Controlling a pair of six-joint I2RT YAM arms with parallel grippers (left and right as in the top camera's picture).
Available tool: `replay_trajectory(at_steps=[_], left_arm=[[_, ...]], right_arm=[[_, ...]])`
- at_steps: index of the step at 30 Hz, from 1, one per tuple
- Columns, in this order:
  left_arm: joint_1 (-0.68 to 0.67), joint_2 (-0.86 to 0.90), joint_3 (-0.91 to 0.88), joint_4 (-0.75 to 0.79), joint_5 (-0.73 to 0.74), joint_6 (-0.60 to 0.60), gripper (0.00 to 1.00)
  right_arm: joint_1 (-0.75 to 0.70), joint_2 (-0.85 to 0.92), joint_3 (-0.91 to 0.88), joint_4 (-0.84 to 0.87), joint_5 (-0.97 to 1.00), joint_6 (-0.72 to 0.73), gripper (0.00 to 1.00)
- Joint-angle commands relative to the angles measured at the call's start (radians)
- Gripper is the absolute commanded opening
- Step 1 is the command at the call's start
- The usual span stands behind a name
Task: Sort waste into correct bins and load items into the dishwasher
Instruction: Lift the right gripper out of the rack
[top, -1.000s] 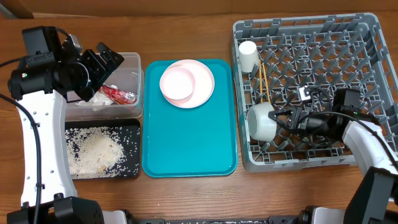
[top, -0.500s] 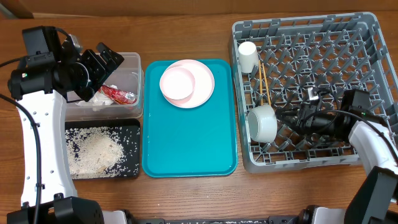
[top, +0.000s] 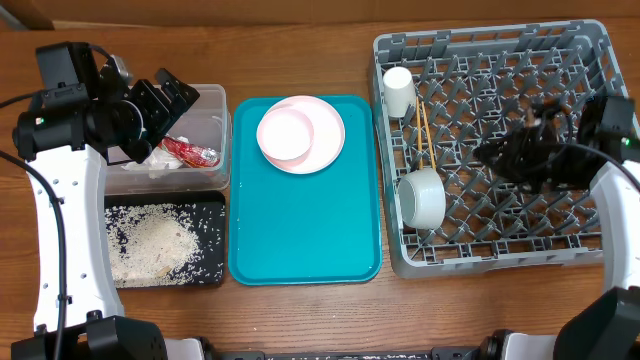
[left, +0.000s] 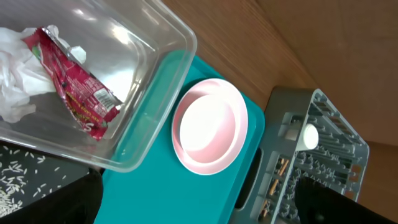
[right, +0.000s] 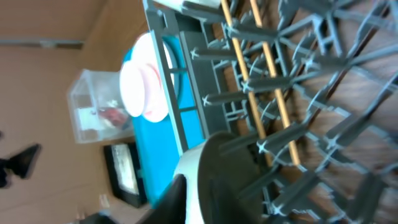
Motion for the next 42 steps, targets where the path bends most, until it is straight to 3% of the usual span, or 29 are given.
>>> replay_trajectory(at_steps=[1,9,17,31,42], left_arm=[[0.002,0.003,0.016,0.001,0.008,0.002,1.00],[0.002,0.003,0.016,0.001,0.008,0.002,1.00],[0.002,0.003,0.016,0.001,0.008,0.002,1.00],[0.002,0.003,0.016,0.001,0.008,0.002,1.00],[0.002,0.003,0.016,0.001,0.008,0.002,1.00]], right_arm=[[0.096,-0.028,0.058,-0.042,0.122,-0.022,0.04],[0.349,-0.039,0.056,-0.113,0.252,-0.016,0.04],[0.492,-0.039,0.048,-0.117,0.432,0.049,0.04],[0.528,-0.037,0.009,-0.110,0.797,0.198,0.04],[0.528,-0.037,0.045,-0.064,0.736,0.197,0.04]])
